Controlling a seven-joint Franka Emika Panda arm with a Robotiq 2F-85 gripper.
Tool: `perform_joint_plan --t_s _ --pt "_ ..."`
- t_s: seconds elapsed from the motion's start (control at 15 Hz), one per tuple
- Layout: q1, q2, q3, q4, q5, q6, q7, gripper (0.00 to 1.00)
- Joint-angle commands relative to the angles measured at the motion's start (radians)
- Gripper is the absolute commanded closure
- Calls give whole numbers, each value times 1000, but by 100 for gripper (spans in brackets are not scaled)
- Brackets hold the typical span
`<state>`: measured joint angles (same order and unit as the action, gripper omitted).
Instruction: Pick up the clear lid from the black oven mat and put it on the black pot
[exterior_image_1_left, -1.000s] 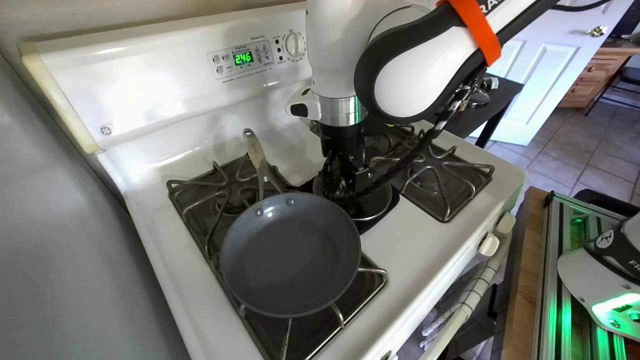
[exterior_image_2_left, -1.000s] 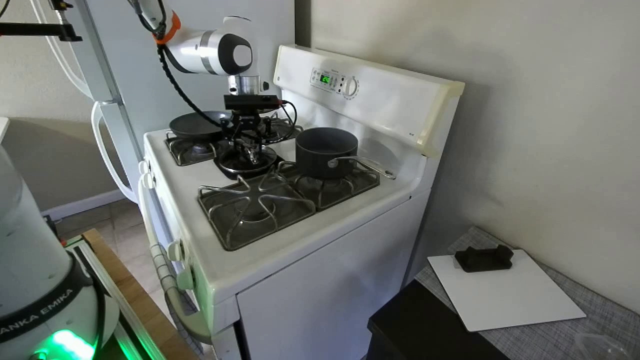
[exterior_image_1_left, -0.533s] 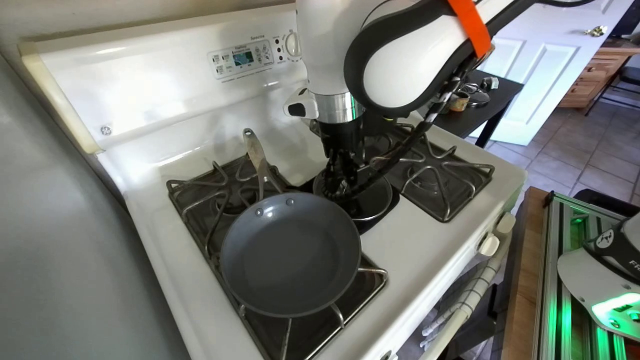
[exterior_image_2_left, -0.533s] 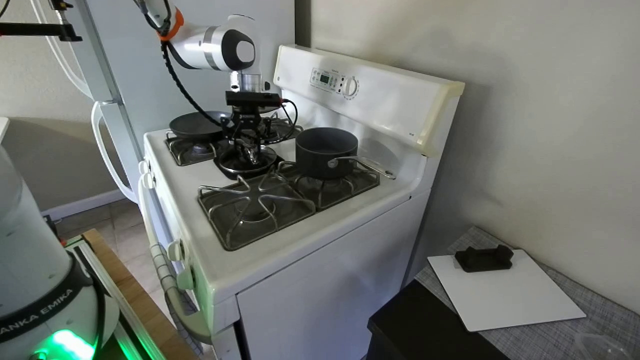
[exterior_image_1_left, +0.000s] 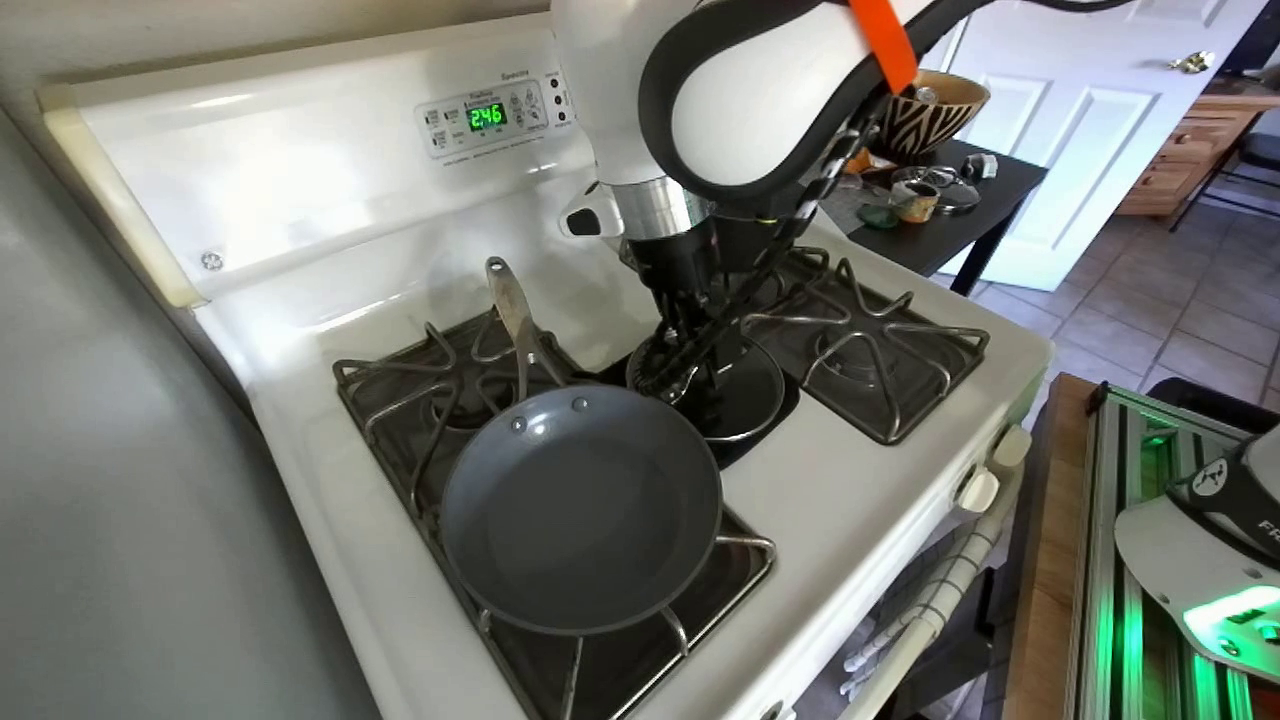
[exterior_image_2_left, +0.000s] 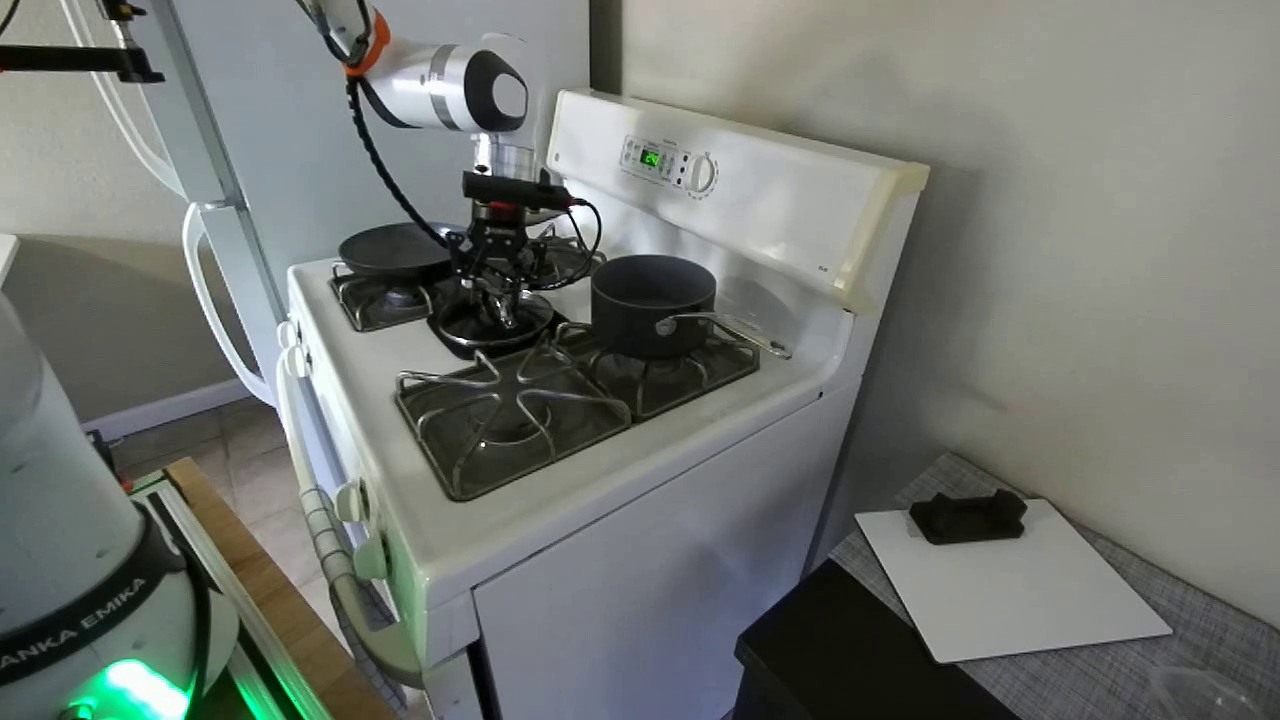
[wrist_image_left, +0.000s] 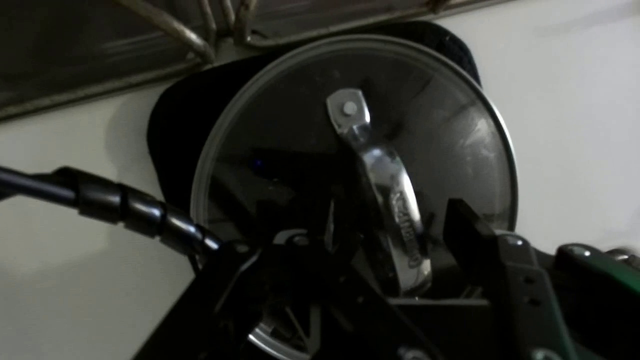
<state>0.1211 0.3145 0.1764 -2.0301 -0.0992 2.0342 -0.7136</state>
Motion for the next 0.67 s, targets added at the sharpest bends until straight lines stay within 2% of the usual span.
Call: perform_joint_plan --t_s 0.0,0.13,0.2,0.27,0.33,0.4,0.47,0.53,0.6 --pt "-17 66 11 65 23 -70 -40 46" --pt "-19 87 12 87 28 -92 -51 49" --pt "-19 97 11 97 29 -100 -52 57" --pt "-21 106 12 106 31 -111 -59 62" --pt "-21 113 12 113 30 -116 -58 61" --pt "-22 120 13 119 32 -124 -62 69" --pt "-21 124 14 128 35 -140 -63 67" --pt "-21 127 15 134 38 -156 -68 76" --pt "-21 129 16 138 40 -166 -70 79"
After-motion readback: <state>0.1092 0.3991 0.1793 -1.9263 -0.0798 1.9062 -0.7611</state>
